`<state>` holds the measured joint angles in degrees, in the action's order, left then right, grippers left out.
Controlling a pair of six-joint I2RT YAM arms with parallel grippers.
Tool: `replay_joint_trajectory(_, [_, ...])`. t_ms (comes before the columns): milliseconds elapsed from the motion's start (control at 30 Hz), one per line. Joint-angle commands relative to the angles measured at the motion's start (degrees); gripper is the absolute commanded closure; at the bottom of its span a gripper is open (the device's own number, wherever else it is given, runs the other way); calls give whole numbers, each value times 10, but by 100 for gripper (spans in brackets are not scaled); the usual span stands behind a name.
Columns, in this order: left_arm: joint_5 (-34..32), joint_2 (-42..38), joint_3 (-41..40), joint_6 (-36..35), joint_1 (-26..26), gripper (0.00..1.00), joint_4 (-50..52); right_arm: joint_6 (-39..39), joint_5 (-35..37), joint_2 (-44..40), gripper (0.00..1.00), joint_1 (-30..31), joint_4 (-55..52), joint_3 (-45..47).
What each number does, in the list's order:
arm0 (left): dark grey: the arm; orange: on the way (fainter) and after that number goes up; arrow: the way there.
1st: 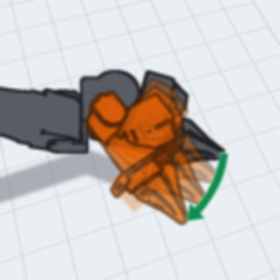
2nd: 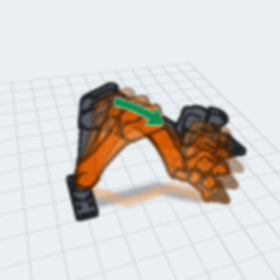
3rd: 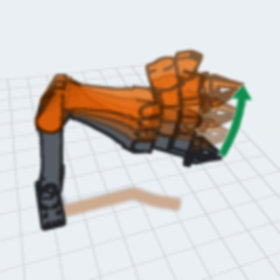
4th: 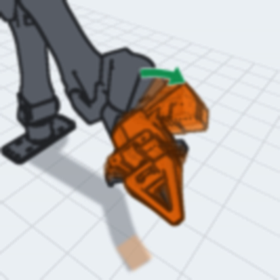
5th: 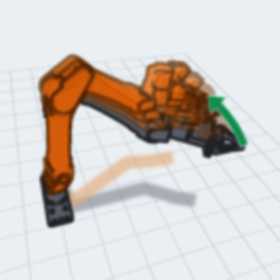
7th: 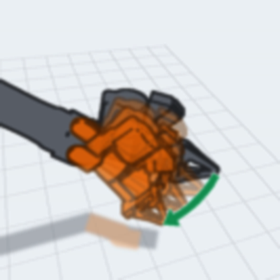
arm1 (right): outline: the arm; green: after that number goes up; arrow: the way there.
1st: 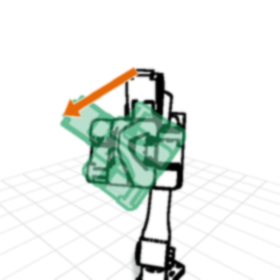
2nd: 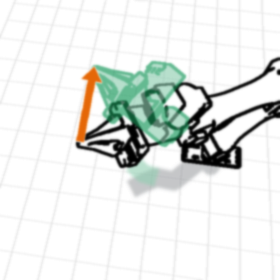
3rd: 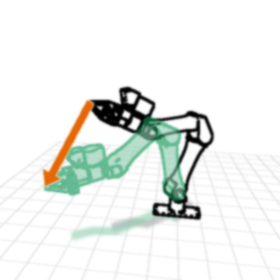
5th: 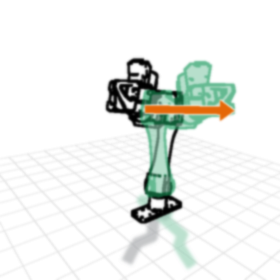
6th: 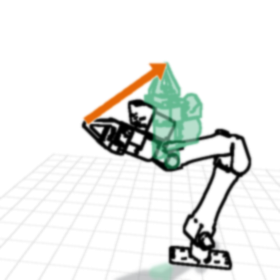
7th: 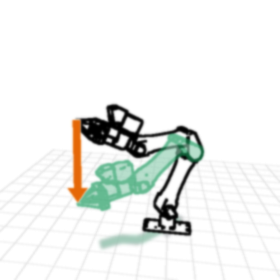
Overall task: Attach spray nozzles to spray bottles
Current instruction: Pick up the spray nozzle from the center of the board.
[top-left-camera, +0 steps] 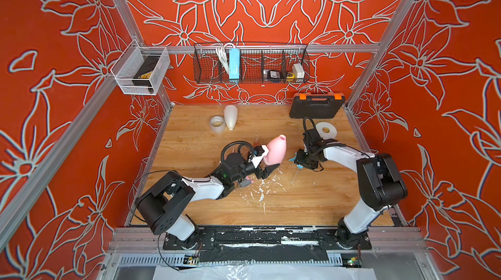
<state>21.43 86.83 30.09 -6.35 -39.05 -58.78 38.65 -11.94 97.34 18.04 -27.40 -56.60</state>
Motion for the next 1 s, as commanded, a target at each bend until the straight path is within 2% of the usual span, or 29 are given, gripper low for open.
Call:
replay_joint_trajectory(0, [7, -19, 10, 0, 0, 42, -1, 9, 25, 10, 54, 5, -4, -10])
replay_joint_trajectory(300, [-3, -33, 15, 12, -11, 42, 16, -6, 33, 5, 66, 5, -3, -11])
replay_joint_trajectory(500, [-17, -32, 41, 11, -19, 42, 45, -15, 37, -23, 69, 5, -6, -11])
replay_joint_trajectory(600, [-22, -14, 71, 15, -19, 42, 48, -21, 45, -71, 69, 5, -12, -18])
replay_joint_trajectory(767, [-7, 25, 125, 35, -19, 42, 43, -79, 124, -197, 69, 6, -15, -72])
replay_joint_trajectory(900, [-2, 62, 115, 80, -23, 43, -41, -147, 203, -268, 70, 6, 0, -138])
replay_joint_trajectory(967, [2, 99, 112, 80, -29, 45, -115, -192, 210, -295, 70, 8, 41, -151])
